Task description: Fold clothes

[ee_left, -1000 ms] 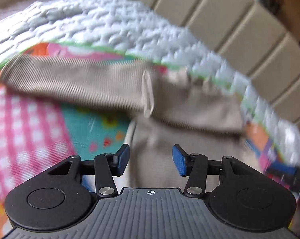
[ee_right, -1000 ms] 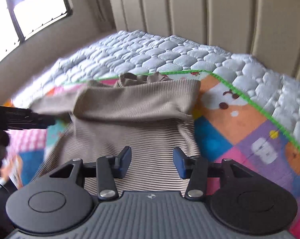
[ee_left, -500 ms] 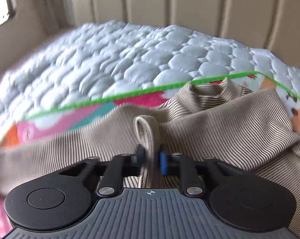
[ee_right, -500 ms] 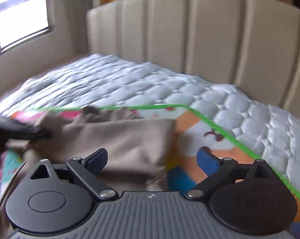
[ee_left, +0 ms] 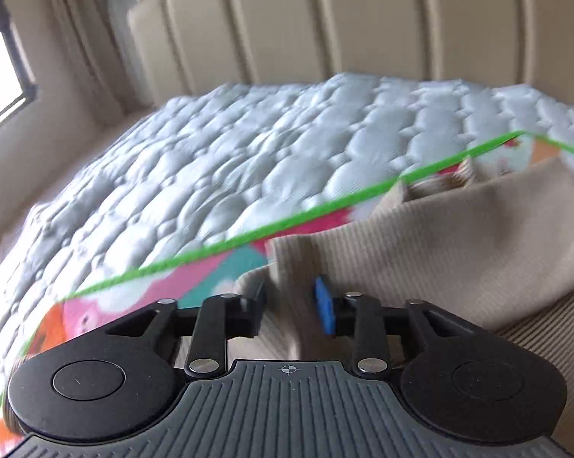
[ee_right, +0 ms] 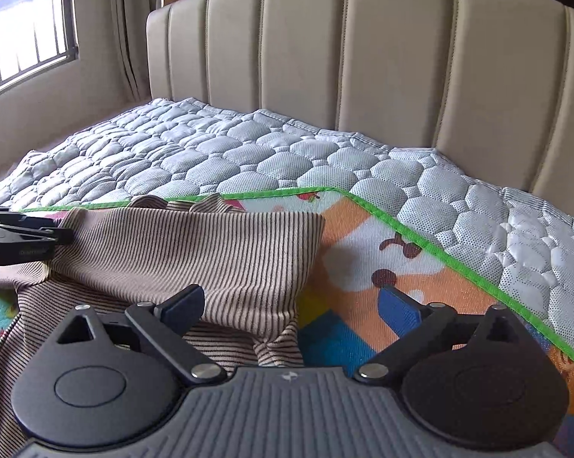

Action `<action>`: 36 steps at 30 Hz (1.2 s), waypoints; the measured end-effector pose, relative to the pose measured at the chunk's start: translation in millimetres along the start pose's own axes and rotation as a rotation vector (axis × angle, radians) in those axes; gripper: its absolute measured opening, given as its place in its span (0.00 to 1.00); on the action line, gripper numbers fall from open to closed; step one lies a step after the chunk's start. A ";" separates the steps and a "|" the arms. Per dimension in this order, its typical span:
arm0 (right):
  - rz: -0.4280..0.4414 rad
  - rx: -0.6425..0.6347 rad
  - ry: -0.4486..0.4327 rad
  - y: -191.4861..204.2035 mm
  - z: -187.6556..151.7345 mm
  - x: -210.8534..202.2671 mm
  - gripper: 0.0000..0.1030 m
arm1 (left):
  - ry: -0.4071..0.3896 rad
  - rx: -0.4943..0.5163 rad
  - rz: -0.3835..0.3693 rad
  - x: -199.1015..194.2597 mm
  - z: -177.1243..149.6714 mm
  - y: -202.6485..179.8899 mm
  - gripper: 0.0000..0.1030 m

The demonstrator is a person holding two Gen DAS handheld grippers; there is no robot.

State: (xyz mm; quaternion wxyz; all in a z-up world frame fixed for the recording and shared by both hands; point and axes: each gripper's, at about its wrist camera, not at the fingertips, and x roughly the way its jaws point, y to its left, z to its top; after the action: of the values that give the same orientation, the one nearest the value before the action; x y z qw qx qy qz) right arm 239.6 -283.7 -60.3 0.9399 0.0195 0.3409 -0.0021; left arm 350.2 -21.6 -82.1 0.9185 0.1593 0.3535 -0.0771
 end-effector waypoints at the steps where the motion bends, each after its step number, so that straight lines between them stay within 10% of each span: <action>1: 0.003 -0.002 0.001 0.6 0.2 0.3 0.97 | -0.004 -0.022 0.016 -2.8 -4.0 10.1 0.60; 13: 0.244 0.099 -0.031 12.3 11.7 -34.7 1.00 | 0.204 -1.108 -0.091 -72.1 -121.0 218.4 0.71; 20: 0.272 0.089 -0.047 17.6 13.7 -47.1 1.00 | 0.148 -1.231 0.010 -35.9 -125.5 216.0 0.77; 22: 0.246 0.096 -0.038 14.6 14.2 -43.3 1.00 | 0.148 -1.153 0.085 -28.5 -113.1 209.1 0.60; 23: 0.228 0.113 -0.026 10.3 14.0 -38.9 1.00 | 0.155 -1.069 0.137 -25.8 -101.5 203.0 0.26; 24: 0.210 0.130 -0.014 6.0 13.8 -34.6 1.00 | 0.166 -0.970 0.181 -23.8 -88.4 195.5 0.12; 30: 0.143 0.265 -0.027 -27.9 19.7 -32.1 1.00 | -0.019 -0.755 0.151 -67.3 -1.5 164.8 0.09; 36: 0.060 0.362 -0.092 -64.7 31.4 -47.5 1.00 | -0.189 -0.569 -0.077 -127.1 78.9 81.0 0.09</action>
State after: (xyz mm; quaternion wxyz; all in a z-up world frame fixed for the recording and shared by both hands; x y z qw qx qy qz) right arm 222.2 -350.0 -8.1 0.9354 0.1981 0.2908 -0.0363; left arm 326.3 30.7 78.0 0.9515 -0.1259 0.2796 -0.0243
